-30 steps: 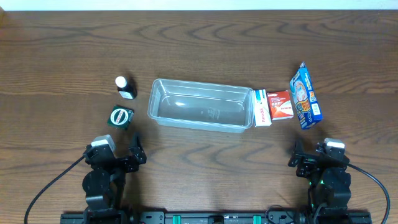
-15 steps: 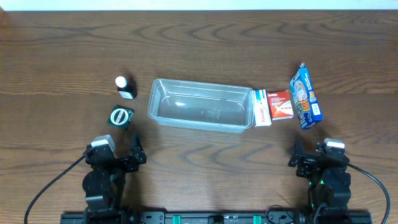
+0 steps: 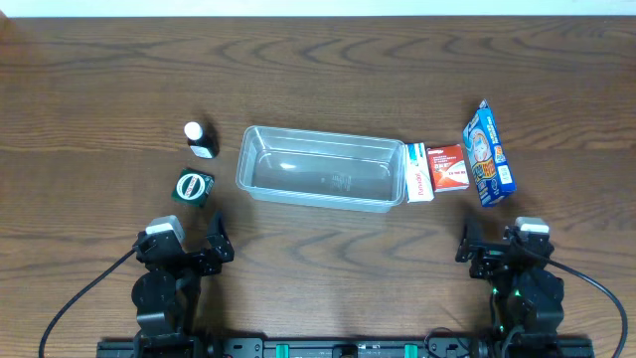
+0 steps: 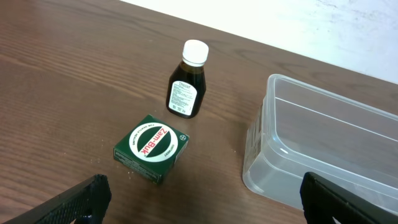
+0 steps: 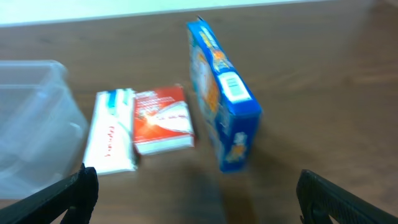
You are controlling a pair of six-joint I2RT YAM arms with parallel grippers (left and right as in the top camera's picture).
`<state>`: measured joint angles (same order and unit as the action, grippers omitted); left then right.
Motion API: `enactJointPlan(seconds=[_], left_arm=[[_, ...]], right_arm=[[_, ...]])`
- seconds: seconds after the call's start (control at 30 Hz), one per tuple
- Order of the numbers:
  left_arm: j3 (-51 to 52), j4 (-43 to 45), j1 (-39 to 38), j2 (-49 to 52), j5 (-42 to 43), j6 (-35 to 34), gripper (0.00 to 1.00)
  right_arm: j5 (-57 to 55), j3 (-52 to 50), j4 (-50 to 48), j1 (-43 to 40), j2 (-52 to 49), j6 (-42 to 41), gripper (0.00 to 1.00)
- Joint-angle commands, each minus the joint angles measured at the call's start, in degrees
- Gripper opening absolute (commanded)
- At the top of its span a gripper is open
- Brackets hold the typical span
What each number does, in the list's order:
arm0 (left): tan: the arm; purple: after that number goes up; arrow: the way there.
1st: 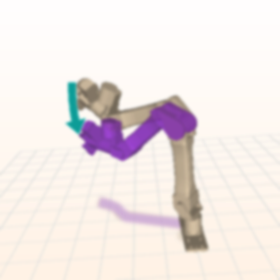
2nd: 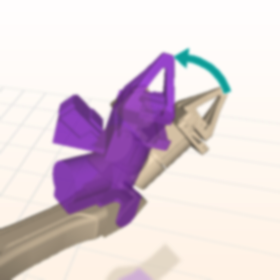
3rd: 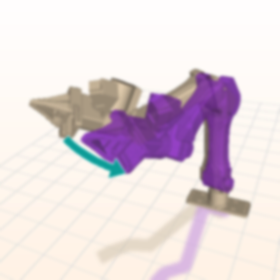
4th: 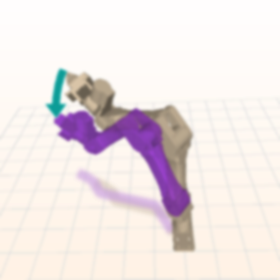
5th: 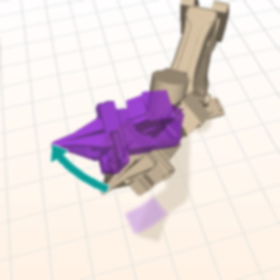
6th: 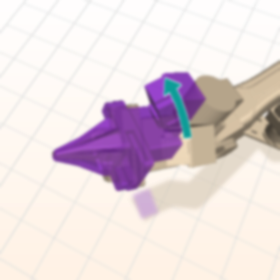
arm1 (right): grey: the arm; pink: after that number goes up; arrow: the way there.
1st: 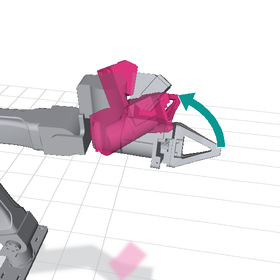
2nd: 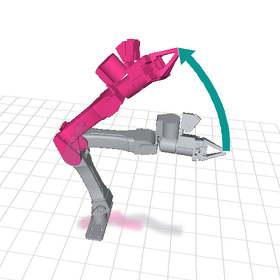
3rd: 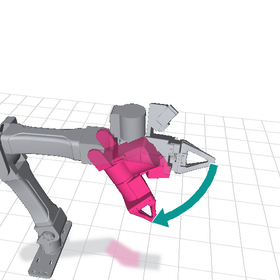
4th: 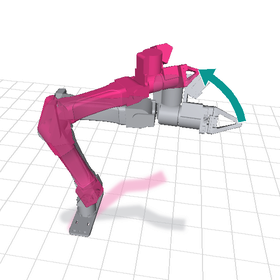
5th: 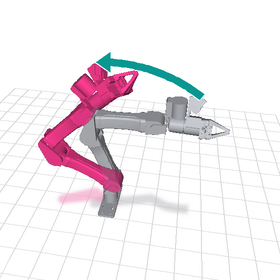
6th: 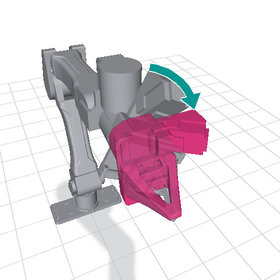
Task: Pack container
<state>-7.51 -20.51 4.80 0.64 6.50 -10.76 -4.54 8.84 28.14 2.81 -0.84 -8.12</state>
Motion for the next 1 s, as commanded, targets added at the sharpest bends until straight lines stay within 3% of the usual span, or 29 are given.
enactJointPlan(seconds=[0.0,0.17,0.3,0.5,0.77,0.97], left_arm=[[1.29,0.04,-0.17,-0.04,0.37,-0.72,0.98],[1.29,0.04,-0.17,-0.04,0.37,-0.72,0.98],[1.29,0.04,-0.17,-0.04,0.37,-0.72,0.98],[1.29,0.04,-0.17,-0.04,0.37,-0.72,0.98],[1.29,0.04,-0.17,-0.04,0.37,-0.72,0.98],[1.29,0.04,-0.17,-0.04,0.37,-0.72,0.98]], right_arm=[[9.51,0.61,-3.10,-0.33,0.22,-2.12,0.99],[12.07,4.81,-4.92,-0.33,-2.08,-6.54,0.99],[9.88,12.59,-5.01,-0.39,-11.45,-5.81,0.99],[7.56,32.35,-0.46,-0.46,-36.46,-0.90,0.99],[7.80,63.06,19.93,-4.17,-70.71,1.62,0.99],[7.67,71.56,22.99,-5.90,-85.42,8.61,0.99]])
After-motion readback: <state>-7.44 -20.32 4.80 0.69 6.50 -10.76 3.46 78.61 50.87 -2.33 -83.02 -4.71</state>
